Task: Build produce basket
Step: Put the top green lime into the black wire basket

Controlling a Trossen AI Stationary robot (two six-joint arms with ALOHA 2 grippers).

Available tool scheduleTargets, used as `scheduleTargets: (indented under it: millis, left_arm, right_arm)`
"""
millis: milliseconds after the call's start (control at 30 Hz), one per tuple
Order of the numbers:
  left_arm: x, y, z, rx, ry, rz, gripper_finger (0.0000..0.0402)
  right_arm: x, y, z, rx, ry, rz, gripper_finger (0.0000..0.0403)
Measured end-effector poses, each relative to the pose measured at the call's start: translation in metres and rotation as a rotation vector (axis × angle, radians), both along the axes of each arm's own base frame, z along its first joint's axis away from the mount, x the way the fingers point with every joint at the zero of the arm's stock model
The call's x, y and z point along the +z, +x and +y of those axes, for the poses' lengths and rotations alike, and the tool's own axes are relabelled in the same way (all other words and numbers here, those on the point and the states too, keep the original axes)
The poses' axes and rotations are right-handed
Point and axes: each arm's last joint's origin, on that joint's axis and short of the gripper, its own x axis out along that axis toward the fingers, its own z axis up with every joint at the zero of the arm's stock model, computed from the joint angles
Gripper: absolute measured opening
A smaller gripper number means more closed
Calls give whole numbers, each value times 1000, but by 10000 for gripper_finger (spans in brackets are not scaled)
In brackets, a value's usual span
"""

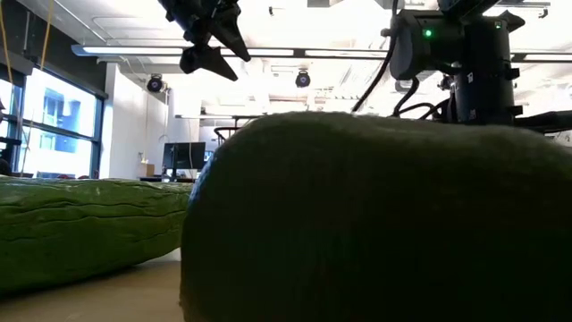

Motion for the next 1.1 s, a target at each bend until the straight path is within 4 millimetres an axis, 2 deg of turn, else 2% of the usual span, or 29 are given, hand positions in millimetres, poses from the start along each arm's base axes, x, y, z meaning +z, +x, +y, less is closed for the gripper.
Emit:
scheduleTargets:
  millis: [100, 267, 500, 900, 1100]
  left_arm:
    - [0, 0, 0, 0, 0, 0, 257]
    - [0, 0, 0, 3, 2, 1, 257]
    - [0, 0, 0, 11, 6, 2, 257]
    - [0, 0, 1, 21, 1, -1, 257]
    - [0, 0, 1, 21, 1, -1, 257]
  right_arm:
    - [8, 4, 5, 66, 11, -78, 180]
    - [33, 19, 14, 206, 11, -194, 179]
    - [75, 45, 14, 375, -102, -380, 177]
    - [126, 74, -32, 613, -342, -572, 177]
    - [140, 84, -61, 745, -470, -665, 177]
